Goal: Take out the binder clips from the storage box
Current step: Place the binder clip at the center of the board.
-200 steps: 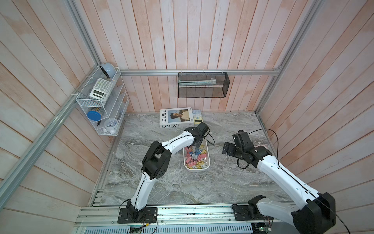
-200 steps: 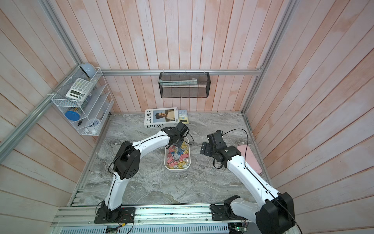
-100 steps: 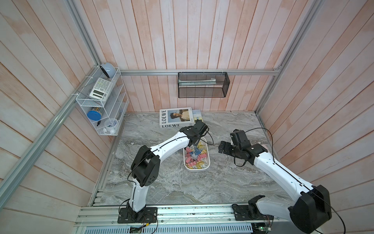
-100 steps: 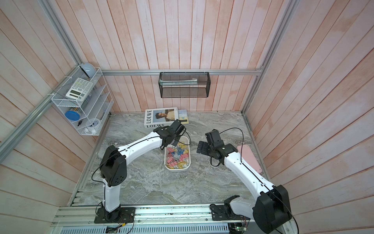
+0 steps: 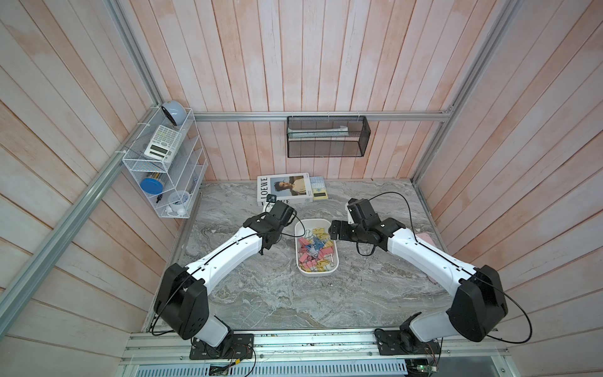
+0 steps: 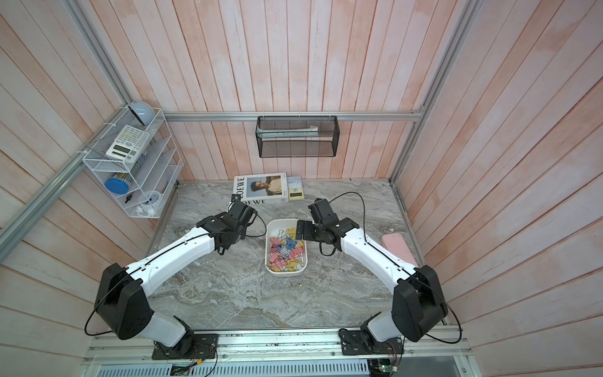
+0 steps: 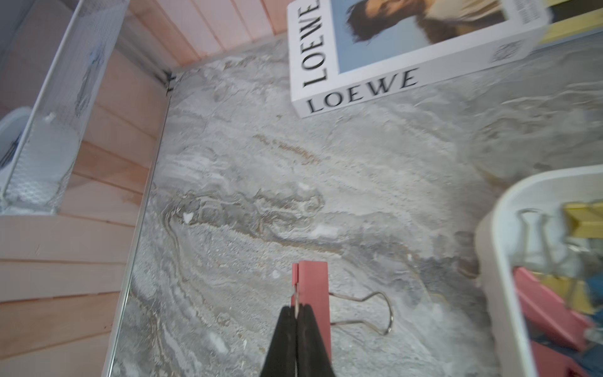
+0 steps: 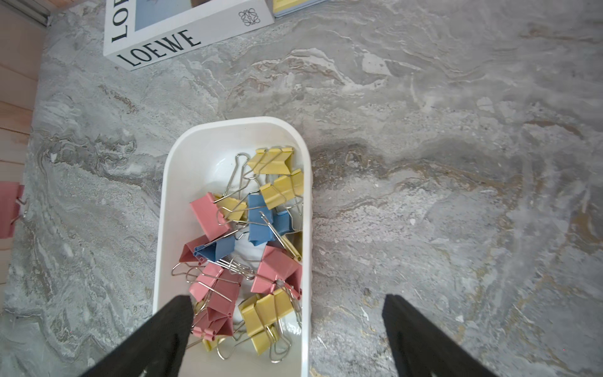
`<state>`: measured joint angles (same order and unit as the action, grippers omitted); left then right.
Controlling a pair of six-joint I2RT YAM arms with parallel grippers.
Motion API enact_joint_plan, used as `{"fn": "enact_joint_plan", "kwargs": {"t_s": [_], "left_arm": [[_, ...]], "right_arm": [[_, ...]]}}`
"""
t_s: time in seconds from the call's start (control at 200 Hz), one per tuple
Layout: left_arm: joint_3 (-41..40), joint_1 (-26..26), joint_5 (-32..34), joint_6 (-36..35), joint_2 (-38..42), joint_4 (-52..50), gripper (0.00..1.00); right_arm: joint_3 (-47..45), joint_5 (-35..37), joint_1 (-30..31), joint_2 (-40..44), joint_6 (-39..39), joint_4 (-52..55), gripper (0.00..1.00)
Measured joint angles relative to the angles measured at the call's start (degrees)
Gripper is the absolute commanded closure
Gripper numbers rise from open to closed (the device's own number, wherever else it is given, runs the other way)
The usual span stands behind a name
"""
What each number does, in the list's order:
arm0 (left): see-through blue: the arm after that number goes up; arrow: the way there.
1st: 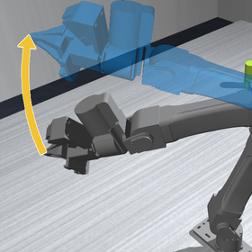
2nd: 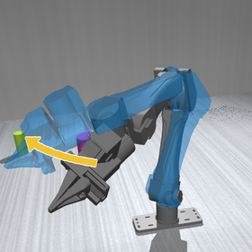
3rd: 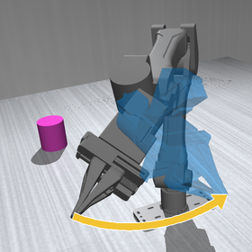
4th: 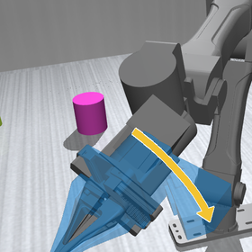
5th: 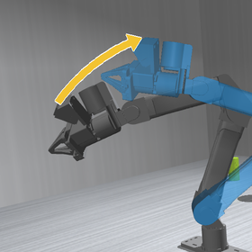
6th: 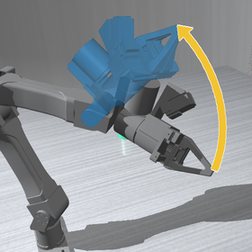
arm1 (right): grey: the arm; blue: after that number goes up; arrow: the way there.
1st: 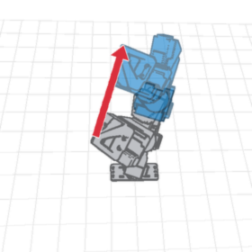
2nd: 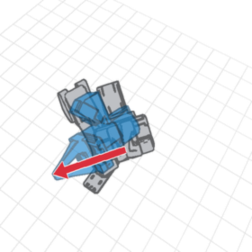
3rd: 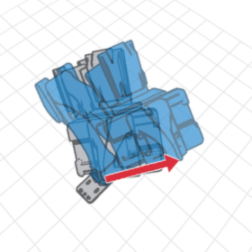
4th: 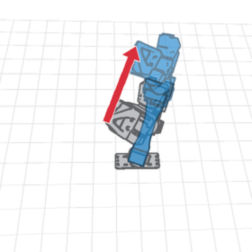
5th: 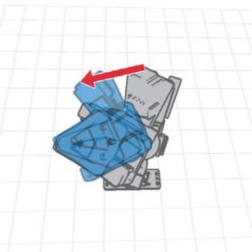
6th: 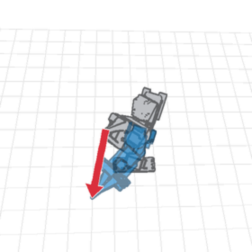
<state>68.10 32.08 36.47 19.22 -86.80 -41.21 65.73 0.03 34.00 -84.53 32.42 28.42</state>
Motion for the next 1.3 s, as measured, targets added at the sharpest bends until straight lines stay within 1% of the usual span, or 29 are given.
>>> {"fn": "enact_joint_plan", "kwargs": {"t_s": [0.12, 0.27, 0.43, 0.55, 0.625, 0.725, 0.805, 0.91, 1.0, 1.105, 1.145, 1.3], "left_arm": [[-6.19, -4.63, -0.24, 1.18, 2.47, 1.64, 1.0], [-9.51, -6.97, -1.01, 1.84, 1.18, 5.03, 1.0], [-8.98, -8.2, -1.36, 1.97, -5.31, 10.25, 1.0], [-5.75, -9.49, -1.64, 1.75, -12.85, 12.39, 1.0], [-3.58, -10.05, -2.01, 1.55, -16.0, 12.79, 1.0], [-1.77, -10.27, -2.69, 1.53, -17.29, 13.11, 0.87], [-0.68, -10.27, -3.56, 1.62, -17.27, 13.18, 0.65], [-0.55, -10.27, -4.92, 1.77, -16.92, 13.07, 0.46], [-1.2, -10.27, -6.6, 2.93, -15.54, 12.94, 0.36], [-2.49, -10.01, -9.31, 3.02, -11.91, 12.72, 0.29], [-2.56, -9.66, -9.84, 2.84, -10.49, 12.46, 0.22], [-1.81, -7.02, -11.41, 2.82, -6.03, 12.17, 0.22]], "right_arm": [[1.49, -0.72, 1.66, -1.64, -0.59, 0.02, 0.02], [2.71, -1.44, 2.71, -2.69, -1.01, 0.17, 0.02], [3.61, -1.6, 3.23, -3.17, -1.18, 0.98, 0.02], [3.65, -1.62, 3.32, -3.15, -1.2, 1.9, 0.02], [3.65, -1.6, 3.32, -3.13, -1.22, 2.47, 0.02], [3.65, -1.29, 3.34, -2.99, -1.29, 3.3, 0.02], [3.65, -0.94, 3.37, -2.45, -1.44, 3.69, 0.02], [3.56, -0.13, 3.37, -1.11, -1.64, 3.69, 0.02], [3.17, 0.59, 3.37, 0.15, -1.79, 3.61, 0.02], [1.53, 1.68, 3.32, 1.75, -2.32, 2.8, 0.02], [0.59, 2.01, 3.13, 2.47, -2.49, 2.58, 0.02], [-2.71, 2.8, 1.4, 5.25, -2.71, 1.36, 0.02]]}}
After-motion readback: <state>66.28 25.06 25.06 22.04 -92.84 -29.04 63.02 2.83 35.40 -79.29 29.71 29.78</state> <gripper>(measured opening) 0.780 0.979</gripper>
